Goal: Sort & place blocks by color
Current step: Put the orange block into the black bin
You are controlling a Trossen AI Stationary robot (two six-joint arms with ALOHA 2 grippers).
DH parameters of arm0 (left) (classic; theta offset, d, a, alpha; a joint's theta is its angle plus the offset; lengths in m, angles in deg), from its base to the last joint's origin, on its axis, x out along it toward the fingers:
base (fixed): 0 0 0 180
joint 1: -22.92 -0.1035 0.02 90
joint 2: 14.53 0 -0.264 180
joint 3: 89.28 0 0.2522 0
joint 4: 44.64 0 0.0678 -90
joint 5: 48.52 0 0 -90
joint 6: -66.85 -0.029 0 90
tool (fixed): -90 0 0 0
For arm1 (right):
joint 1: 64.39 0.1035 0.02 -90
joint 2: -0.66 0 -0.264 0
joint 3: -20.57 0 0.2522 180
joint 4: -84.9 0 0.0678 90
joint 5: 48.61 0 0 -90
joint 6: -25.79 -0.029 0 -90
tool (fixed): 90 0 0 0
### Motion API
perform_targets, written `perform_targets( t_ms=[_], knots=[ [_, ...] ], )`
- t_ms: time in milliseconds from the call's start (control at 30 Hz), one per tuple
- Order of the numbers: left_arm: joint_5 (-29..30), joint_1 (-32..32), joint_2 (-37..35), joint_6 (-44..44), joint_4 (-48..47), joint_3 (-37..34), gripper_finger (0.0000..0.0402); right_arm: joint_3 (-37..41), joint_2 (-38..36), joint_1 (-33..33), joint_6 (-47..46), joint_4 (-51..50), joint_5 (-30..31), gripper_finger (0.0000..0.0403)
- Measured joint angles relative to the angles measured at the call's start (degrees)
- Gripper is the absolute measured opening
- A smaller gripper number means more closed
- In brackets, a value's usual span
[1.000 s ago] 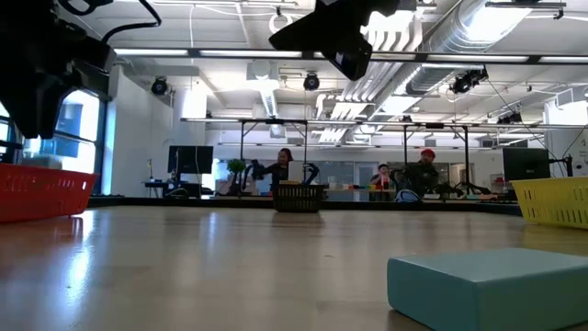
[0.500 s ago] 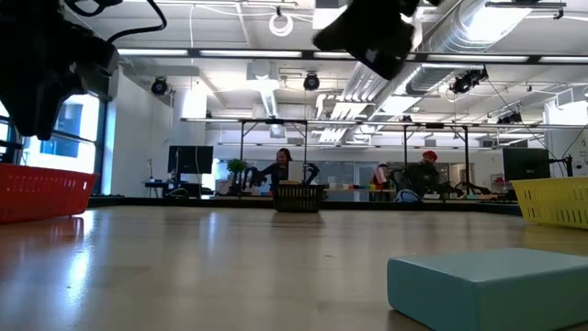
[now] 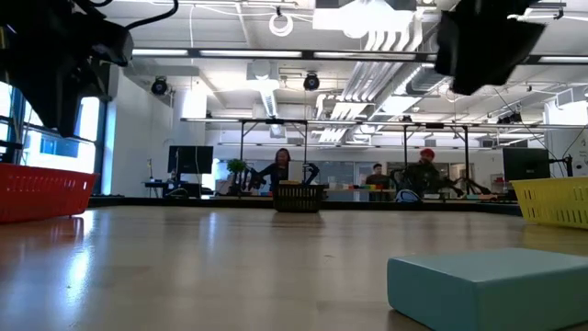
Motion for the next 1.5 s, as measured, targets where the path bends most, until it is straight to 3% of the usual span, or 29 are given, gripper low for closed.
perform_targets(
  t_ms=[267, 533, 767, 1067, 1500],
  knots=[
    [0.0, 0.0, 0.0, 0.0, 0.6, 0.0, 0.0179, -7.3, 0.0, 2.3, -19.4, -18.7, 0.0, 0.0197],
    [0.1, 0.0, 0.0, -1.9, 0.8, 0.0, 0.0179, -7.7, 0.0, 4.8, -43.0, -27.3, 0.0, 0.0197],
    [0.4, 0.0, 0.0, -2.9, 0.8, 0.0, 0.0179, -7.7, 0.0, 7.6, -56.4, -31.2, 0.0, 0.0197],
    [1.9, 0.0, 0.0, -4.3, 0.8, 0.0, 0.0179, -7.7, 1.6, 10.8, -64.3, -30.4, -0.4, 0.0197],
    [2.3, 0.0, 0.0, -4.5, 0.9, 0.0, 0.0179, -7.7, 5.0, 11.8, -64.6, -27.3, -1.7, 0.0197]
  ],
)
